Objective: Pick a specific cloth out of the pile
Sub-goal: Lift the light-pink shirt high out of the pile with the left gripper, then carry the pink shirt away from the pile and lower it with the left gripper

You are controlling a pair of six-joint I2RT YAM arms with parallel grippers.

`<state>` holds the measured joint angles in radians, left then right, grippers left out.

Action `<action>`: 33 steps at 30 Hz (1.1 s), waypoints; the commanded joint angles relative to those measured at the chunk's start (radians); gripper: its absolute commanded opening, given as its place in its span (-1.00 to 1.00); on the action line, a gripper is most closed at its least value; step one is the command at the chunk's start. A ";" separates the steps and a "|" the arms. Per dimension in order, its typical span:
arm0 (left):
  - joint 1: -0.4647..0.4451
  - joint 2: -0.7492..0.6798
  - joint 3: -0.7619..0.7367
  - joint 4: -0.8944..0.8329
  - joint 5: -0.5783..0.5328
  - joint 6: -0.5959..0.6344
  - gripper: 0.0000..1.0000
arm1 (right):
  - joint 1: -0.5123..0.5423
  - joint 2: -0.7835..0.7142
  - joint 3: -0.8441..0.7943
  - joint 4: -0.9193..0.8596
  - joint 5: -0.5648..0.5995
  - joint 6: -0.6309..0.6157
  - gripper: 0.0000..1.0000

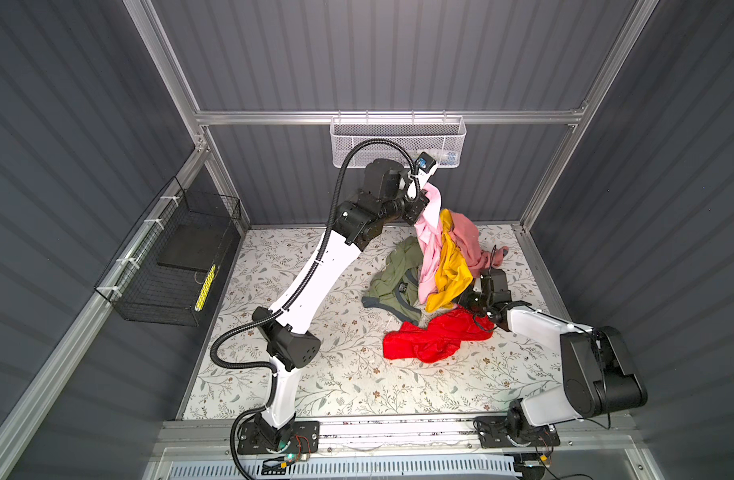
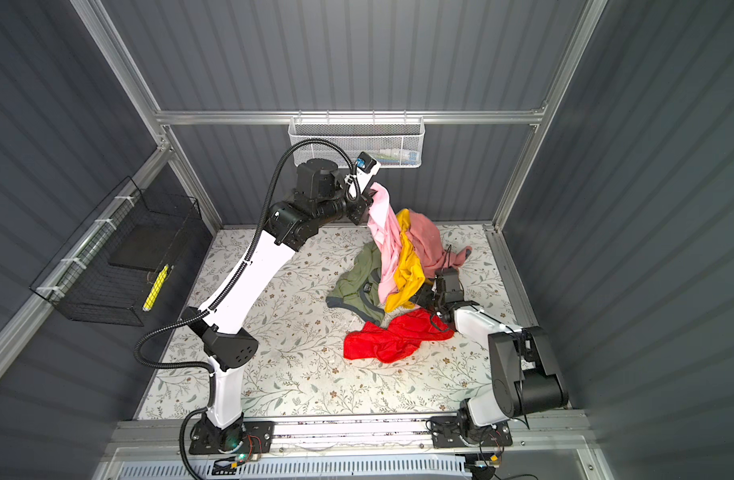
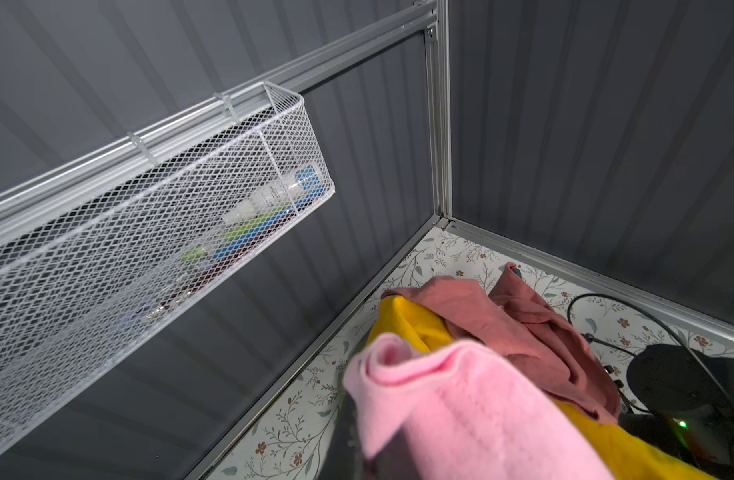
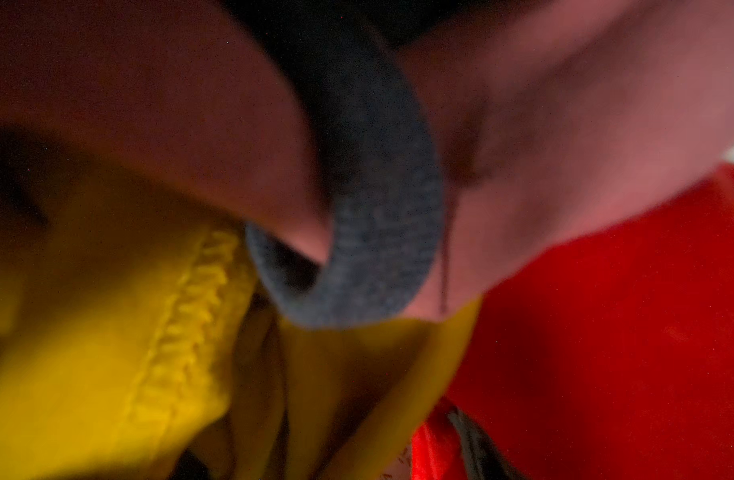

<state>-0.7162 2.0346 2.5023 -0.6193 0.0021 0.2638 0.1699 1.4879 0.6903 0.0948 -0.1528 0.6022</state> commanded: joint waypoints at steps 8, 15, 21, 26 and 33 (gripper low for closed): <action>0.015 -0.140 0.049 0.297 -0.098 0.112 -1.00 | -0.009 0.020 0.015 -0.086 0.013 -0.026 0.61; 0.015 -0.177 0.043 0.349 -0.107 0.132 -1.00 | -0.009 0.011 0.012 -0.087 0.010 -0.027 0.61; 0.016 -0.222 -0.008 0.367 -0.146 0.148 -1.00 | -0.009 -0.001 0.011 -0.081 0.002 -0.027 0.62; 0.016 -0.245 -0.029 0.357 -0.206 0.186 -1.00 | -0.008 -0.028 0.021 -0.094 -0.002 -0.027 0.62; 0.017 -0.291 -0.110 0.342 -0.256 0.211 -1.00 | -0.007 -0.106 0.041 -0.114 -0.009 -0.025 0.63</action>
<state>-0.7052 1.7947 2.4161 -0.3153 -0.2081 0.4423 0.1692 1.4162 0.6971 0.0067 -0.1577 0.5819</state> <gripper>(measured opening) 0.063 0.813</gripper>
